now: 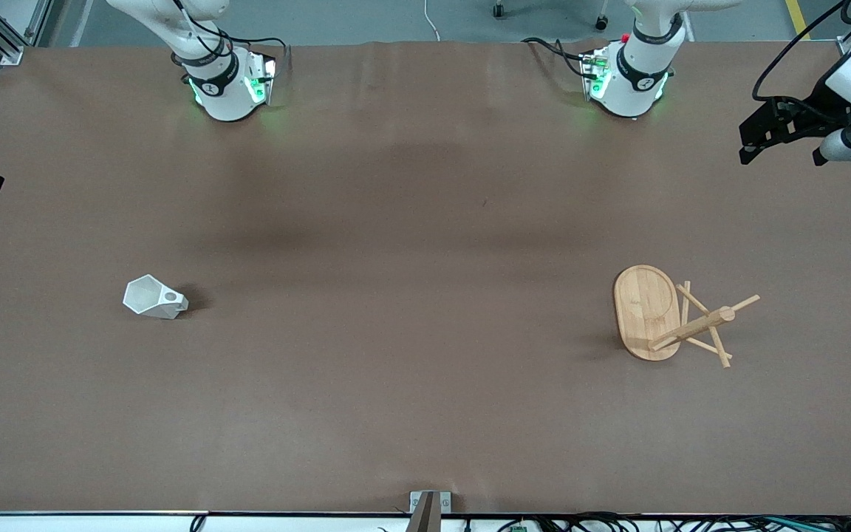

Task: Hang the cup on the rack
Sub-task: 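Reach the right gripper down toward the white cup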

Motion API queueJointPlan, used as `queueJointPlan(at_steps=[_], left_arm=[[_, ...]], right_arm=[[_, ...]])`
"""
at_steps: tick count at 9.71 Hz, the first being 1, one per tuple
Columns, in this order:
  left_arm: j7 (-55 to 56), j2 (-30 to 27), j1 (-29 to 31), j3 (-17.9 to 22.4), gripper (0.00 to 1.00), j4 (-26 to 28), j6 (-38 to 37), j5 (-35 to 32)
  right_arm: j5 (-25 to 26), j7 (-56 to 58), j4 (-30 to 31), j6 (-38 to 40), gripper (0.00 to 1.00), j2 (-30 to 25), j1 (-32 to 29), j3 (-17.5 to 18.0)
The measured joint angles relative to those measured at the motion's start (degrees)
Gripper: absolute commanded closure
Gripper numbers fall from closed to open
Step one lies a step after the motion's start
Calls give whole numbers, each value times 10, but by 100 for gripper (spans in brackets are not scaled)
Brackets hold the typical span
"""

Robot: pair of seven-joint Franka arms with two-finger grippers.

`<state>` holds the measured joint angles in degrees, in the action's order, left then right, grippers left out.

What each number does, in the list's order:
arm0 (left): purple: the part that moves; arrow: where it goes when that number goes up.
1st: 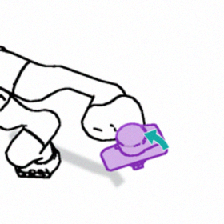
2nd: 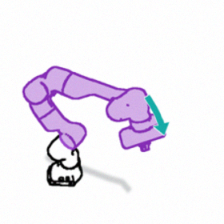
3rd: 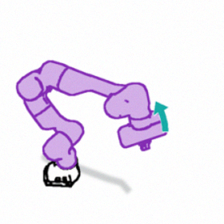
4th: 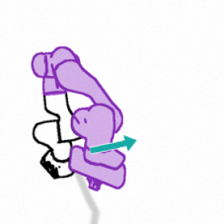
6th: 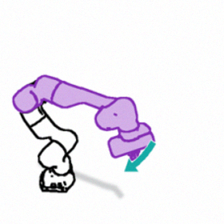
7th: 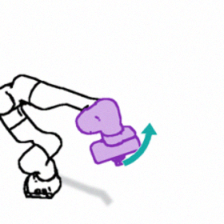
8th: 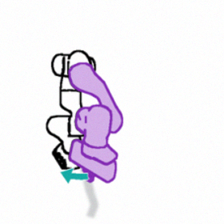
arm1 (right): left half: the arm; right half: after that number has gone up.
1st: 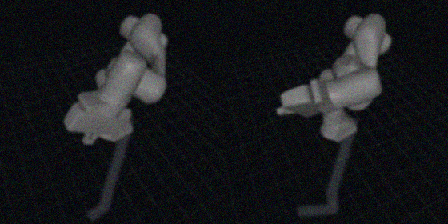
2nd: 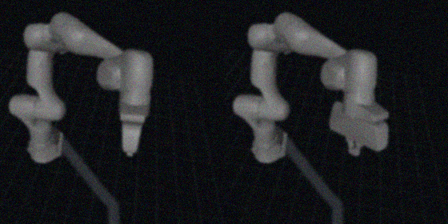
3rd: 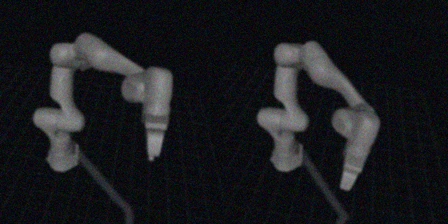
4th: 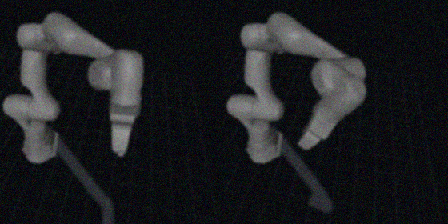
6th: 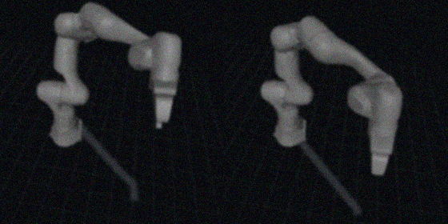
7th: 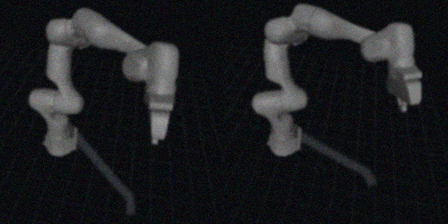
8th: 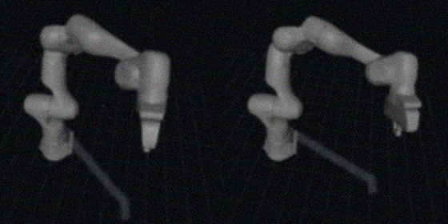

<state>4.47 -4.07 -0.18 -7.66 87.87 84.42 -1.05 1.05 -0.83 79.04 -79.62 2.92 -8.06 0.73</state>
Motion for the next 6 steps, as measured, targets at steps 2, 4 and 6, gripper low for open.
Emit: queueJointPlan(at_steps=[2, 4, 6], left_arm=[[0, 0, 0, 0, 0, 0, 0, 0], [0, 0, 0, 0, 0, 0, 0, 0], [0, 0, 0, 0, 0, 0, 0, 0]], right_arm=[[0, 0, 0, 0, 0, 0, 0, 0], [0, 0, 2, -2, 0, 1, -1, -1], [0, 0, 4, -3, 0, 3, -1, -1]])
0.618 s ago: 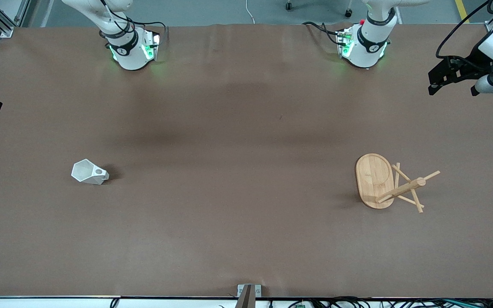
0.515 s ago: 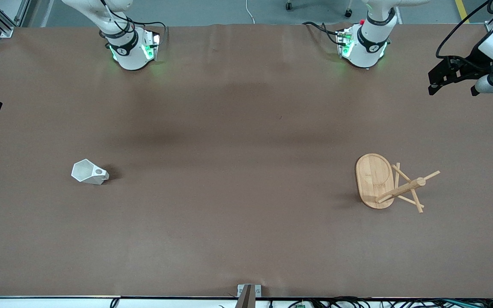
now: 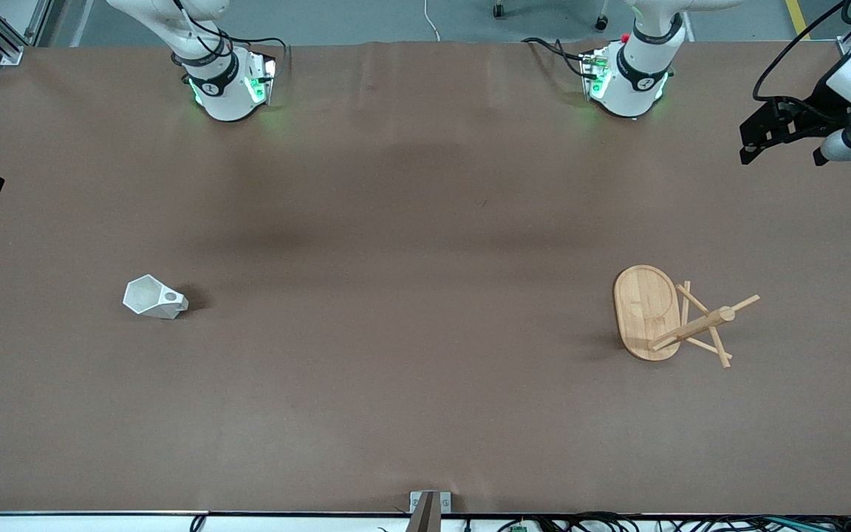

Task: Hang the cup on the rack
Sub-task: 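Reach the right gripper down toward the white cup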

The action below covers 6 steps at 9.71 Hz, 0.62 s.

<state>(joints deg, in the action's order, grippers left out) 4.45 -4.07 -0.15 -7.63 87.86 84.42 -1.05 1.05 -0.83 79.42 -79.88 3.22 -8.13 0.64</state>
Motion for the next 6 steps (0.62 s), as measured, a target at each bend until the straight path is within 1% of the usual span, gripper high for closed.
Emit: queueJointPlan(at_steps=[1, 2, 4, 5, 6], left_arm=[[0, 0, 0, 0, 0, 0, 0, 0], [0, 0, 0, 0, 0, 0, 0, 0], [0, 0, 0, 0, 0, 0, 0, 0], [0, 0, 0, 0, 0, 0, 0, 0], [0, 0, 0, 0, 0, 0, 0, 0]], right_arm=[[0, 0, 11, -14, 0, 1, 0, 0], [0, 0, 38, -45, 0, 3, -1, -1], [0, 0, 130, -146, 0, 11, -2, -2], [0, 0, 181, -200, 0, 21, -5, -2], [0, 0, 217, -240, 0, 38, -10, -2]])
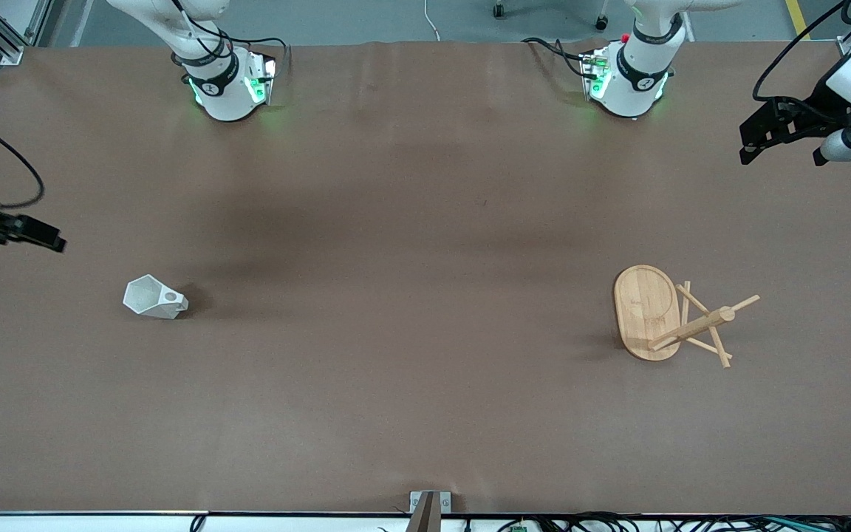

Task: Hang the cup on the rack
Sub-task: 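Reach the right gripper down toward the white cup, then close the right gripper on the white cup's base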

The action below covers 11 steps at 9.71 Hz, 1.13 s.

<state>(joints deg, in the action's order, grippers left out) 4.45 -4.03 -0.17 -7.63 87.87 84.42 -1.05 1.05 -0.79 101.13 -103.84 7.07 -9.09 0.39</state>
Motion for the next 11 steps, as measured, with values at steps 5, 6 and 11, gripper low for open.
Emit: queueJointPlan(at_steps=[5, 6, 11], left_arm=[[0, 0, 0, 0, 0, 0, 0, 0], [0, 0, 0, 0, 0, 0, 0, 0], [0, 1, 0, 0, 0, 0, 0, 0]], right_arm=[[0, 25, 129, -242, 0, 83, -20, 0], [0, 26, 150, -280, 0, 94, -21, 0], [0, 26, 170, -345, 27, 147, -21, 1]])
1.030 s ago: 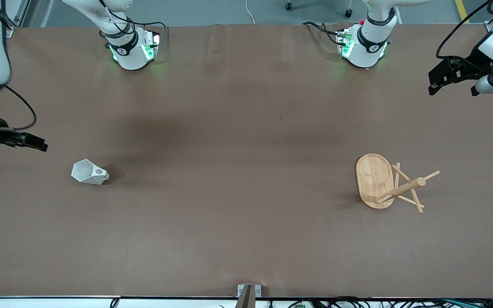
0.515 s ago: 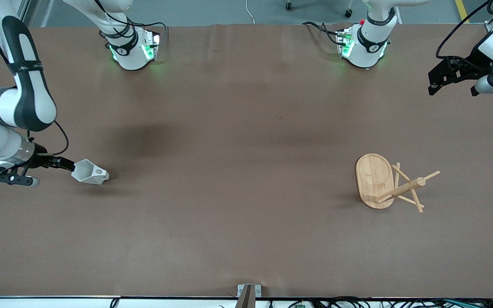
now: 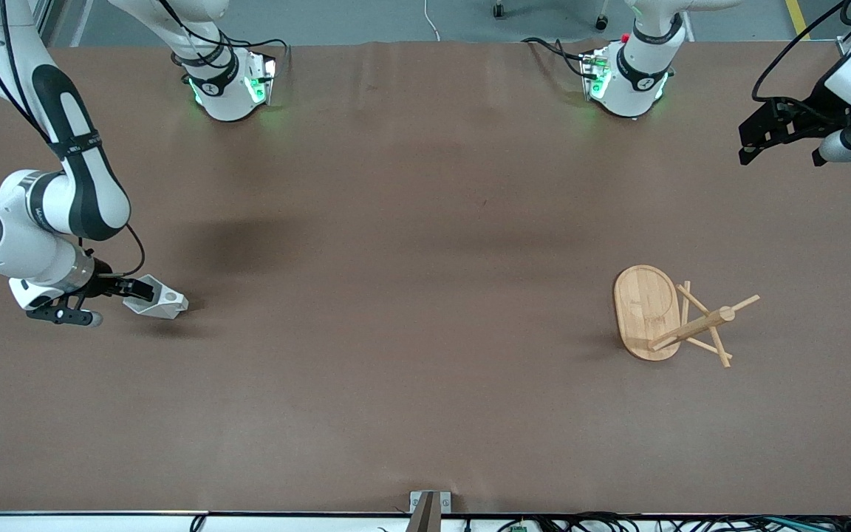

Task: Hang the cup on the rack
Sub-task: 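Close the right gripper on the white cup's base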

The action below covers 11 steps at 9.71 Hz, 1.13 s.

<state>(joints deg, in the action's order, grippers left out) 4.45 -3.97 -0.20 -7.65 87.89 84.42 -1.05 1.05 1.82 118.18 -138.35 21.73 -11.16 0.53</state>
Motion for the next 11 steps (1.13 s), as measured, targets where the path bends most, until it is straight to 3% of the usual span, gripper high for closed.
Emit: queueJointPlan(at_steps=[1, 3, 9, 11], left_arm=[[0, 0, 0, 0, 0, 0, 0, 0], [0, 0, 0, 0, 0, 0, 0, 0], [0, 0, 0, 0, 0, 0, 0, 0], [0, 0, 0, 0, 0, 0, 0, 0]], right_arm=[[0, 0, 0, -5, 47, 5, 0, 0], [0, 0, 0, -7, 97, 8, -1, 0], [-5, 18, -7, -9, 99, 12, -6, 0], [-5, 60, -58, 87, 99, 11, -7, 0]])
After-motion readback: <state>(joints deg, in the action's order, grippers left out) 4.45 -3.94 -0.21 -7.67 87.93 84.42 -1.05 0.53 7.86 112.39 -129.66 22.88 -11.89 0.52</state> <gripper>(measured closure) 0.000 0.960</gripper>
